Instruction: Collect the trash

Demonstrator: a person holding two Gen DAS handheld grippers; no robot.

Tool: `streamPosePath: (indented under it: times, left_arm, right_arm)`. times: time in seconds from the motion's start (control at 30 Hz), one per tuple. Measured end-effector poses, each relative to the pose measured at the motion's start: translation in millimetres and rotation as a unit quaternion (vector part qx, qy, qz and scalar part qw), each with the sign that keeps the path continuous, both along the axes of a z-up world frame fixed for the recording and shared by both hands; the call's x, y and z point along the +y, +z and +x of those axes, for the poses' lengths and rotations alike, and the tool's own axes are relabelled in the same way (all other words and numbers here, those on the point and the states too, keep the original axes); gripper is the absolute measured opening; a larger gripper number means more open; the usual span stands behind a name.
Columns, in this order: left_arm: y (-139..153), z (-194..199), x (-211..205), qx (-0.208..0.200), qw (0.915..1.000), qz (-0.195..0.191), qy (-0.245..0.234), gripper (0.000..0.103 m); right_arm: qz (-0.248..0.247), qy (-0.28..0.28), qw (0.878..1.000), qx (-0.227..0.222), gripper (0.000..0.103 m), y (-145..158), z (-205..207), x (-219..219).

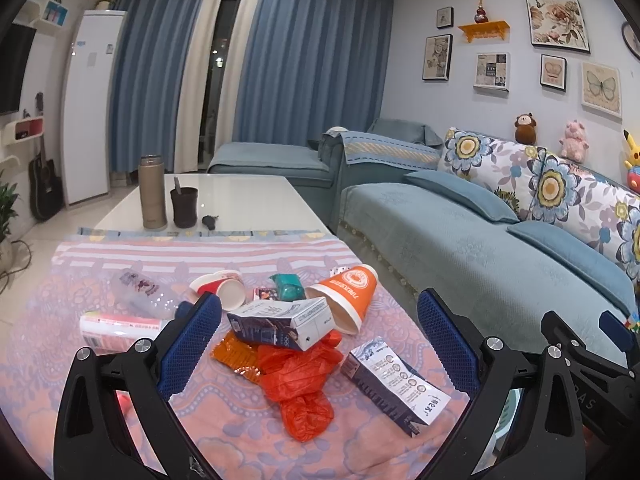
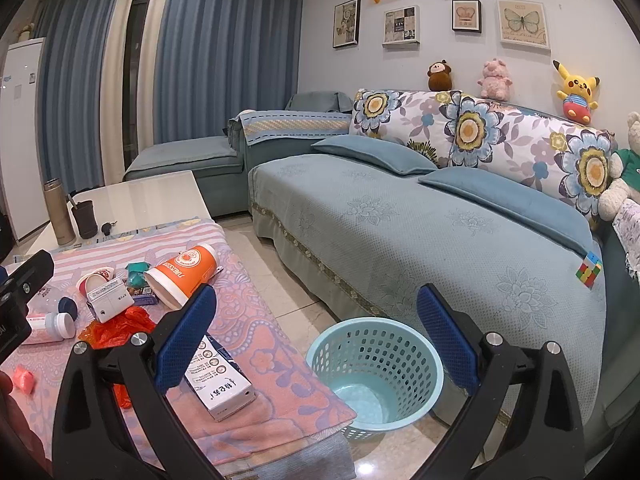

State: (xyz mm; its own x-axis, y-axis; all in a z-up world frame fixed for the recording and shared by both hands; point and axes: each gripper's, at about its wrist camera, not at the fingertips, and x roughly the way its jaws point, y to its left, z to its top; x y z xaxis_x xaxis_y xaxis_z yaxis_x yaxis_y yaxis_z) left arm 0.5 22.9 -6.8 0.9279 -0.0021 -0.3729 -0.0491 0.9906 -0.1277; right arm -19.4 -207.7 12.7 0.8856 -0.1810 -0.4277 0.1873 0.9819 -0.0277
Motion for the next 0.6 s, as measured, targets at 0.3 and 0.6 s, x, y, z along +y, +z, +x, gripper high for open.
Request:
streamPosePath:
  times: [0.3, 0.6]
  left_arm:
    - [0.4, -0.4, -0.6, 0.000, 1.0000, -0.001, 0.000, 0.095]
    - [0.6, -0.4, -0.4, 0.000, 1.0000, -0.001, 0.000, 0.095]
  right_arm:
    - [-0.001, 0.001, 1.000, 0.001, 0.095, -0.6, 0.4, 0.9]
    - [0.002, 0.001, 1.000, 0.001, 0.095, -0.7, 0.9, 2.0]
